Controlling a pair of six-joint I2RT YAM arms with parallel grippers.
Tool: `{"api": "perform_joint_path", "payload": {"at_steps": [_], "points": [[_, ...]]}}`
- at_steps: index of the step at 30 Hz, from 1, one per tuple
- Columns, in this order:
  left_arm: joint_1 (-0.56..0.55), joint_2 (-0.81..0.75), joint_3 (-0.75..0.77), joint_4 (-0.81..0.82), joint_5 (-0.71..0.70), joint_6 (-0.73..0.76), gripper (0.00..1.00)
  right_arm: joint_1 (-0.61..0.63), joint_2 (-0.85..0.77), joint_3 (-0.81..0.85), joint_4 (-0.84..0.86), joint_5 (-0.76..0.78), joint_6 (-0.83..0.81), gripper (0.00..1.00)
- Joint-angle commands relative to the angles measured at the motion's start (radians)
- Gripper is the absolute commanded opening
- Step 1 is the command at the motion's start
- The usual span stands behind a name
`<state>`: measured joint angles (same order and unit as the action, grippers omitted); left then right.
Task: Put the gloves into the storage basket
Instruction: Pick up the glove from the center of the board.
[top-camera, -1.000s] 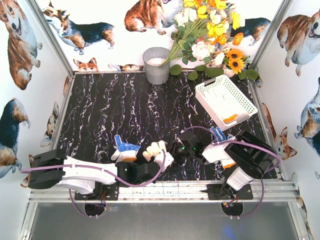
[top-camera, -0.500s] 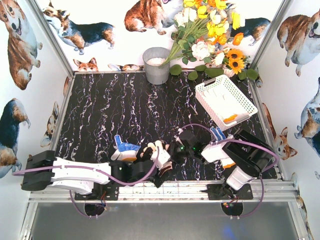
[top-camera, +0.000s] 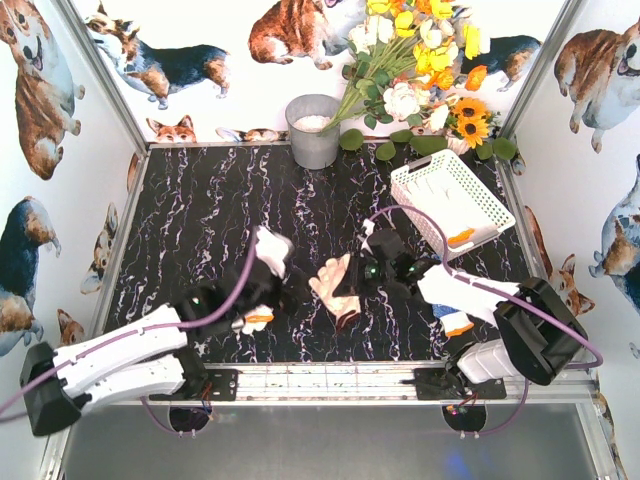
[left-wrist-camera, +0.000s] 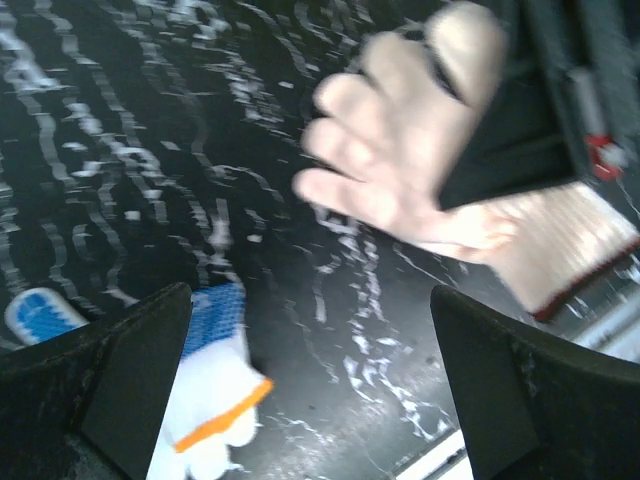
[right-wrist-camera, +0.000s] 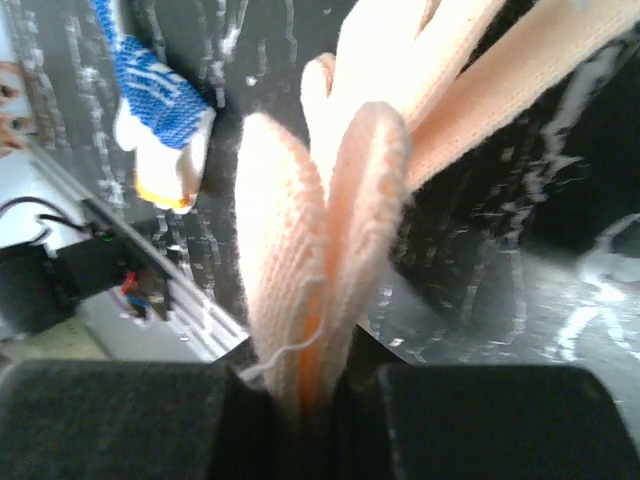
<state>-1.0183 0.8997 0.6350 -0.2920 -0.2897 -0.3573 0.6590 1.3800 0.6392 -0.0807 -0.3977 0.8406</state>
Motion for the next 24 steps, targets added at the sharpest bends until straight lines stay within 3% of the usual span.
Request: {"api": "perform_joint_path", "payload": {"at_steps": [1, 6, 11, 17, 24], "points": [[0.176, -0.002, 0.102, -0.147, 0.068, 0.046, 1.0, -0.026, -0.016, 0.083, -0.198, 0.076, -0.24, 0.0], [0.382, 0.013, 0.201, -0.213, 0.141, 0.109, 1.0, -0.038, 0.032, 0.197, -0.367, 0.151, -0.397, 0.0], [0.512, 0.013, 0.217, -0.206, 0.176, 0.156, 1.0, -0.053, 0.087, 0.316, -0.525, 0.254, -0.535, 0.0], [0.555, 0.012, 0.183, -0.18, 0.189, 0.14, 1.0, -0.056, 0.201, 0.46, -0.715, 0.428, -0.65, 0.0], [0.557, 0.015, 0.18, -0.174, 0.179, 0.14, 1.0, -0.078, 0.199, 0.482, -0.709, 0.521, -0.755, 0.0]]}}
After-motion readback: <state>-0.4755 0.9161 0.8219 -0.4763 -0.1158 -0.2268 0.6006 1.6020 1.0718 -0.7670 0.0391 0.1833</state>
